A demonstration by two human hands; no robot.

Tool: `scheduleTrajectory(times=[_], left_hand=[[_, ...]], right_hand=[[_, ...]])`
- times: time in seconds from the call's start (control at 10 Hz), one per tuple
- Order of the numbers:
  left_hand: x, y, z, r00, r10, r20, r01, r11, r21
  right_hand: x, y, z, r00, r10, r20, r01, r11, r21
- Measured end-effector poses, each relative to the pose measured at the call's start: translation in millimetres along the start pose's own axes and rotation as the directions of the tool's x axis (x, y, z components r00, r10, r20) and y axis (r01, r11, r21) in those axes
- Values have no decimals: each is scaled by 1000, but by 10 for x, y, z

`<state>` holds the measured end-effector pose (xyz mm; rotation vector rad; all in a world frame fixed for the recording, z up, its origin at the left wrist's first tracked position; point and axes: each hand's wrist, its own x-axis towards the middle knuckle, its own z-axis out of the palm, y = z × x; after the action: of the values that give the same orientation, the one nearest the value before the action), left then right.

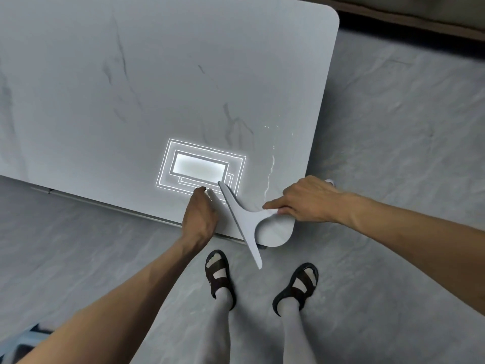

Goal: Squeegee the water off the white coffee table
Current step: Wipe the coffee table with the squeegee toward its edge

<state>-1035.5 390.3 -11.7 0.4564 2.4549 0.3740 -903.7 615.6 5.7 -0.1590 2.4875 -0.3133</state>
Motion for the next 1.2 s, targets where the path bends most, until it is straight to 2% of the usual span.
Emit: scheduleTrajectory(times=[0.2, 0.3, 0.4, 0.5, 0.7, 0.8, 0.9, 1.0, 1.1, 1.2], left_hand=[[-15, 288, 237, 994, 100, 51, -100, 995, -17], [7, 381, 317, 986, 119, 117, -126, 991, 54], [102, 472, 294, 973, 91, 214, -136, 968, 210], [134, 458, 248, 972, 105, 211, -154, 961, 231], [190, 310, 91, 997, 77, 13, -77, 993, 86], [173, 300, 114, 999, 22, -39, -23, 999, -29], [176, 357, 184, 999, 27, -36, -28, 999, -43], [159, 452, 297, 983, 183, -28, -181, 981, 70], [144, 586, 400, 941, 335, 39, -332, 900, 281], [118, 855, 502, 928, 336, 162, -373, 819, 437]], right_hand=[[-227, 417, -70, 998, -1, -64, -3, 997, -77], [-347, 607, -166, 997, 44, -67, -50, 996, -81], [-489, 807, -303, 993, 79, -87, -88, 990, -112], [-518, 883, -386, 991, 83, -101, -96, 987, -127], [-348, 693, -429, 997, 32, -70, -34, 999, -30], [-169, 383, -251, 996, -42, -75, 38, 998, -51], [-120, 316, -139, 996, -59, -72, 57, 998, -30], [-157, 471, -77, 996, -10, -93, 10, 1000, -4], [-235, 648, -74, 993, 33, -111, -33, 999, -1], [-430, 926, -115, 980, 134, -145, -131, 991, 32]])
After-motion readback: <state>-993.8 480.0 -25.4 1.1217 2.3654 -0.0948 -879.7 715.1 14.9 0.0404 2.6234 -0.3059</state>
